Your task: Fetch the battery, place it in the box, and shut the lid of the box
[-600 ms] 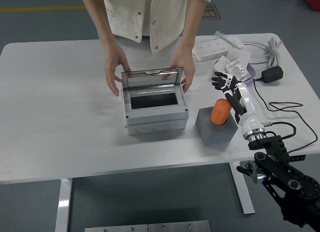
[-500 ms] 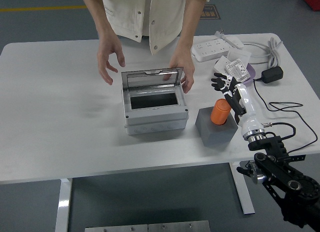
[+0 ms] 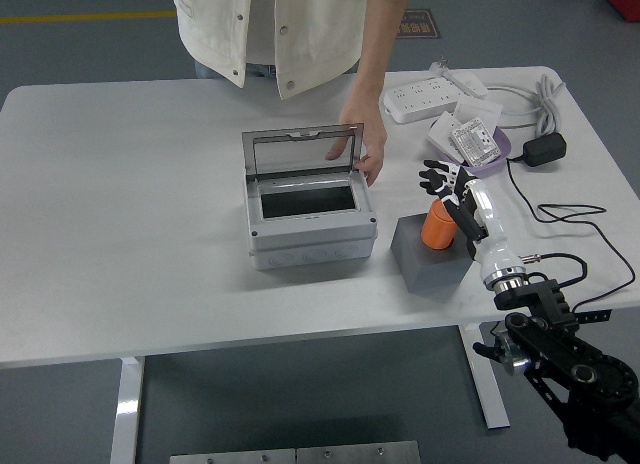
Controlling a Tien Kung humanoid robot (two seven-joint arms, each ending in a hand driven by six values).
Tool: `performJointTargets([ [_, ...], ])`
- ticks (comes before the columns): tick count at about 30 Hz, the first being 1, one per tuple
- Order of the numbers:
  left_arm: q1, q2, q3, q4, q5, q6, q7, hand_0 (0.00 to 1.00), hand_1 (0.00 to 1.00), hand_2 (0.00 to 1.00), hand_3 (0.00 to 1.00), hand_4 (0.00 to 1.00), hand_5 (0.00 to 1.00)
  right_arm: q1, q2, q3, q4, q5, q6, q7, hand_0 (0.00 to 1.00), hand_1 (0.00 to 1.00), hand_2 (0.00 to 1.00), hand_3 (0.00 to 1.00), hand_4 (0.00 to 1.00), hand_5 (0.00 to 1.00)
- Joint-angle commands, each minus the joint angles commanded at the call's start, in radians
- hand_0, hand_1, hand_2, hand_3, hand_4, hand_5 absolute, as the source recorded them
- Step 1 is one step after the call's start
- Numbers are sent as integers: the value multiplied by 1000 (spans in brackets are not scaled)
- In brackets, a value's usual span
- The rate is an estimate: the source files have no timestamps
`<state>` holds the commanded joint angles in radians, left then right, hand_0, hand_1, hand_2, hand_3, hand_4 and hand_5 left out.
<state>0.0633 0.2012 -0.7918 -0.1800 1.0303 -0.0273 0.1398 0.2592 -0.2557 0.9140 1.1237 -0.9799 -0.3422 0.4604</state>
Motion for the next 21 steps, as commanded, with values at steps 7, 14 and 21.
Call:
performJointTargets([
  [7, 2, 0, 3, 0, -2, 1, 0, 643, 743, 606, 553, 737, 214, 0, -1, -13, -13, -12, -4, -4, 689, 672, 710, 744, 884, 493],
  [14, 3, 0, 8, 0, -5, 2, -1, 641, 743, 606, 553, 737, 214, -1, -3, -19, -20, -40, -12, -9, 692, 675, 710, 748, 866, 394],
  [21, 4, -1, 10, 0, -5, 2, 0, 640, 743, 607, 553, 737, 215, -3, -4, -24, -21, -59, -15, -17, 687, 677, 712, 758, 782, 202],
])
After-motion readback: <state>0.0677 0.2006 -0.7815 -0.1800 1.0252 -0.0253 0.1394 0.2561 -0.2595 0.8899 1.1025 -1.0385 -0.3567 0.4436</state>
